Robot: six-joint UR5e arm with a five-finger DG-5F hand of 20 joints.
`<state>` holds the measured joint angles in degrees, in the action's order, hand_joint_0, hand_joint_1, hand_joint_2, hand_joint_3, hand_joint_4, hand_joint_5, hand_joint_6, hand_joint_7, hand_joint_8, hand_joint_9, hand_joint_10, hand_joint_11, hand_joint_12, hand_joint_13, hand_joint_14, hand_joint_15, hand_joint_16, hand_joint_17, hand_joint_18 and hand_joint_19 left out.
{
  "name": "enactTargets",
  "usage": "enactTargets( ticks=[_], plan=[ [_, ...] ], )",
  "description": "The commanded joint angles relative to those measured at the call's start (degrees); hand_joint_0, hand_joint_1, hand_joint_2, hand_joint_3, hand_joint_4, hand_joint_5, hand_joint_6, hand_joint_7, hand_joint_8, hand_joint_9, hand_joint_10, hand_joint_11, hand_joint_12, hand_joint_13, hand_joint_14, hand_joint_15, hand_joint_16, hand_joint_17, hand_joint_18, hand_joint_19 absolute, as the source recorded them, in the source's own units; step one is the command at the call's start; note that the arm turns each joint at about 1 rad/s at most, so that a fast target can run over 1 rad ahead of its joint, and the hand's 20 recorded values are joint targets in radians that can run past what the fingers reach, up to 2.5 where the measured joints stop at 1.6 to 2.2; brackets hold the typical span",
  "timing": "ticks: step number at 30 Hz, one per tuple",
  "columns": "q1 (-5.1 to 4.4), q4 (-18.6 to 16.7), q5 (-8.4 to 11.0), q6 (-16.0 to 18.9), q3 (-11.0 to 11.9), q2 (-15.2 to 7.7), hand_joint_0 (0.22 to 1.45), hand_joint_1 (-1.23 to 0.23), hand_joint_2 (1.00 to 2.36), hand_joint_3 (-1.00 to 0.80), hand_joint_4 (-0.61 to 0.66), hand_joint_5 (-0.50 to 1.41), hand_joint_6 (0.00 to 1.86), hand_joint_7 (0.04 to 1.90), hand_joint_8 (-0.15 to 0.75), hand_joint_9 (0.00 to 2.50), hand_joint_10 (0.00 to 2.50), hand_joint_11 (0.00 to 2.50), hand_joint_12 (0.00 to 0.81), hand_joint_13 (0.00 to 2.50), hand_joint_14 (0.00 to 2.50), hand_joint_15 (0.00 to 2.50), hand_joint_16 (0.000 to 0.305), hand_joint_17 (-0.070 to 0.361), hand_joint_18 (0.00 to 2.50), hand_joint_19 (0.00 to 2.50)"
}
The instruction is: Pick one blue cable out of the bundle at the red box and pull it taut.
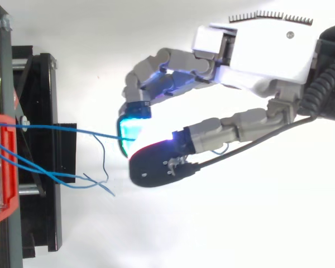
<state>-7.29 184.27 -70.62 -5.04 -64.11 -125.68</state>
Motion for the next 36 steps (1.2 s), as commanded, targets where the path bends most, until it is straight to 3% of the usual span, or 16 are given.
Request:
enactTargets(
  ticks=[1,2,3,5,7,10,11,17,23,36],
  plan=[
    [0.17,-1.19,-0.84,0.03,-4.36,1.49,0.6,-0.79,1.02,-0.06,0.0,-0.15,0.87,1.22,0.329,0.61,0.01,0.35,0.402,0.37,0.0,0.05,0.056,0.126,0.38,0.11],
    [0.17,-1.19,-0.84,0.03,-4.36,1.49,0.6,-0.79,1.03,-0.06,0.0,-0.15,0.87,1.21,0.329,0.61,0.01,0.36,0.401,0.37,0.0,0.05,0.056,0.126,0.38,0.11],
    [0.17,-4.44,-0.66,0.12,-7.0,2.37,0.6,-0.79,1.02,-0.07,0.0,-0.15,0.87,1.22,0.329,0.61,0.01,0.35,0.401,0.37,0.0,0.05,0.056,0.126,0.38,0.11],
    [0.17,-6.81,-0.58,0.12,-8.76,3.25,0.6,-0.79,1.02,-0.06,0.0,-0.15,0.87,1.21,0.329,0.61,0.01,0.35,0.401,0.37,0.0,0.05,0.056,0.126,0.38,0.11],
    [0.17,-10.59,-0.58,0.21,-12.1,4.48,0.6,-0.79,1.02,-0.07,0.0,-0.15,0.87,1.21,0.327,0.61,0.01,0.35,0.401,0.37,0.0,0.05,0.056,0.126,0.38,0.11],
    [0.26,-13.23,-0.58,0.73,-14.82,5.53,0.6,-0.79,1.02,-0.07,0.0,-0.15,0.87,1.2,0.33,0.62,0.01,0.36,0.402,0.37,0.0,0.05,0.056,0.126,0.38,0.11],
    [0.26,-14.46,-0.4,3.2,-15.35,5.53,0.6,-0.79,1.02,-0.07,0.0,-0.15,0.87,1.2,0.331,0.63,0.01,0.38,0.402,0.37,0.0,0.05,0.056,0.126,0.38,0.11],
    [0.17,-14.46,-0.31,3.37,-15.35,5.53,0.6,-0.79,1.02,-0.08,-0.01,-0.15,0.87,1.19,0.342,0.82,0.02,0.85,0.402,0.37,0.0,0.05,0.056,0.125,0.37,0.11],
    [0.0,-14.55,-0.22,3.37,-15.35,5.53,0.6,-0.78,1.02,-0.08,-0.02,-0.15,0.87,1.17,0.337,0.9,0.02,1.06,0.404,0.37,0.0,0.06,0.056,0.126,0.37,0.1],
    [-0.18,-15.43,-0.31,3.28,-15.35,5.53,0.6,-0.78,1.02,-0.08,-0.02,-0.15,0.87,1.17,0.338,0.93,0.02,1.08,0.405,0.38,0.0,0.07,0.056,0.126,0.37,0.1]
  ],
)
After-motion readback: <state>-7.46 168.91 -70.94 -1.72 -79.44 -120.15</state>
